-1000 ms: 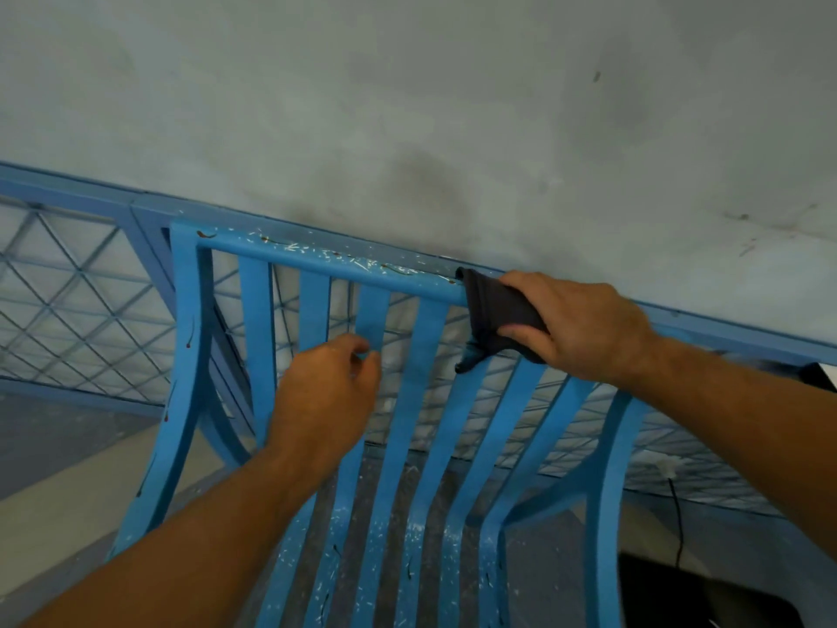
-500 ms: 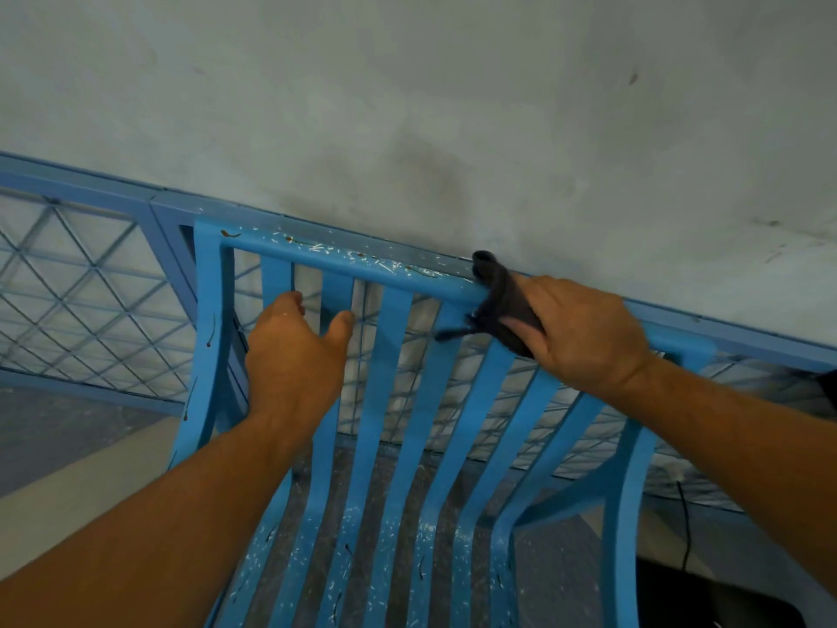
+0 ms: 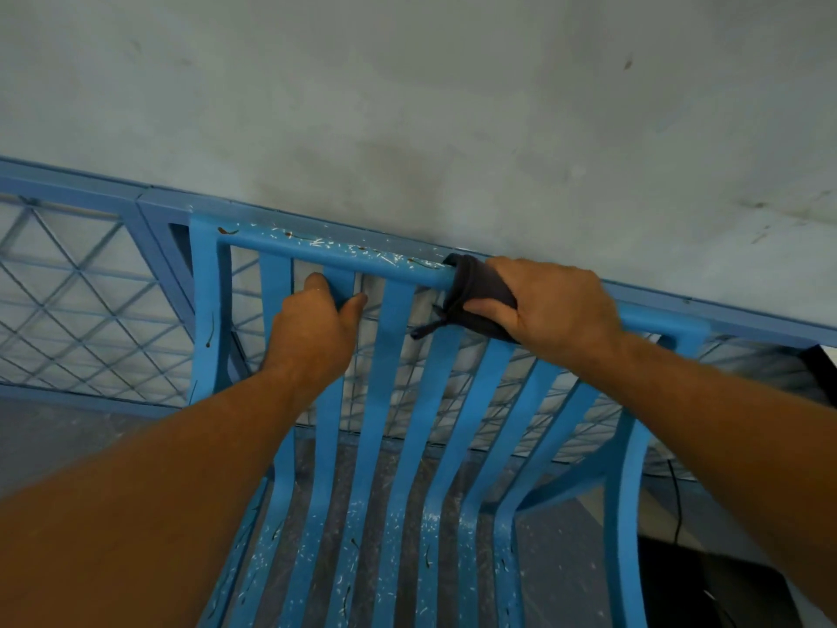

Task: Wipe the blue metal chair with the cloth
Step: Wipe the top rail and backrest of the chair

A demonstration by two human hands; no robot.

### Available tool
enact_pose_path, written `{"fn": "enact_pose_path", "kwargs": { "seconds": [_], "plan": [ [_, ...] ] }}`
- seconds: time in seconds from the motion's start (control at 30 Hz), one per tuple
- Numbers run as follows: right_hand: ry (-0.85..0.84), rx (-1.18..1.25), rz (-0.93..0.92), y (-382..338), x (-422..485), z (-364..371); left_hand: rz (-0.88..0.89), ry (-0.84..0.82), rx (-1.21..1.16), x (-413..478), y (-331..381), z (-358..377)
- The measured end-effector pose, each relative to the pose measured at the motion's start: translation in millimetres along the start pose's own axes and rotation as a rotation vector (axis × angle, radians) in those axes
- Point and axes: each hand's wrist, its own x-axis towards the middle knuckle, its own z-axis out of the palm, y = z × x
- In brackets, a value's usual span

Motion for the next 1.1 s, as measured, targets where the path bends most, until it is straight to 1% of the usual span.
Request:
{"fn": "enact_pose_path", "kwargs": {
  "seconds": [0.07,0.1,0.17,0.23,0.3,0.37,0.43,0.5,0.53,0.57,0.63,0.67,0.73,0.77,0.8,0.83,0.9,0.93,1.1],
  "plan": [
    [0.100,0.074,-0.087,4.3,-7.5,4.2,0.012,-0.021,0.015,0.7,1.3,-1.4],
    [0.097,0.107,-0.127,8.4,-9.5,4.6,0.021,-0.029,0.024,0.8,1.7,-1.9],
    [0.011,0.130,-0.146,11.5,-9.5,-1.1,0.034,-0.031,0.033,0.9,1.8,-2.2],
    [-0.103,0.140,-0.089,8.9,-2.8,-8.5,0.031,-0.027,0.035,1.3,0.5,-2.1],
    [-0.282,0.131,-0.028,9.4,11.6,-12.9,0.032,-0.027,0.030,2.4,-0.4,-1.2],
    [-0.448,0.195,0.036,9.1,25.5,-16.4,0.042,-0.033,0.027,2.7,-0.9,-0.8],
    [-0.504,0.293,0.073,6.7,35.4,-18.6,0.062,-0.032,0.028,3.1,-2.4,-0.8],
    [-0.507,0.296,0.091,0.7,38.2,-21.2,0.074,-0.025,0.033,3.4,-3.7,-0.4],
    [-0.484,0.254,0.094,-2.9,37.1,-21.7,0.074,-0.020,0.035,3.2,-3.9,-0.1],
    [-0.427,0.177,0.083,-6.0,34.2,-19.9,0.073,-0.016,0.036,3.3,-4.1,0.5],
    [-0.209,-0.010,0.044,-12.6,24.8,-11.1,0.066,-0.017,0.029,3.3,-3.2,1.0],
    [-0.090,-0.050,0.019,-13.7,18.9,-4.5,0.061,-0.023,0.026,2.8,-2.6,0.6],
    [0.115,0.006,-0.081,-10.5,7.0,3.3,0.055,-0.037,0.020,2.3,-2.3,1.3],
    [0.155,0.051,-0.156,-5.2,4.8,4.7,0.054,-0.041,0.020,2.7,-2.7,1.2],
    [0.107,0.077,-0.231,1.5,4.6,2.7,0.055,-0.040,0.022,3.0,-2.7,1.1],
    [-0.015,0.079,-0.276,7.7,5.3,-2.1,0.054,-0.035,0.029,3.4,-2.6,1.2],
    [-0.277,0.071,-0.276,14.6,7.6,-12.4,0.045,-0.027,0.047,3.5,-2.7,1.8],
    [-0.345,0.076,-0.272,15.8,8.9,-16.2,0.041,-0.025,0.054,2.7,-2.2,1.8],
    [-0.350,0.097,-0.269,5.9,30.7,-12.7,0.028,-0.015,0.078,1.8,0.0,0.1]
  ]
}}
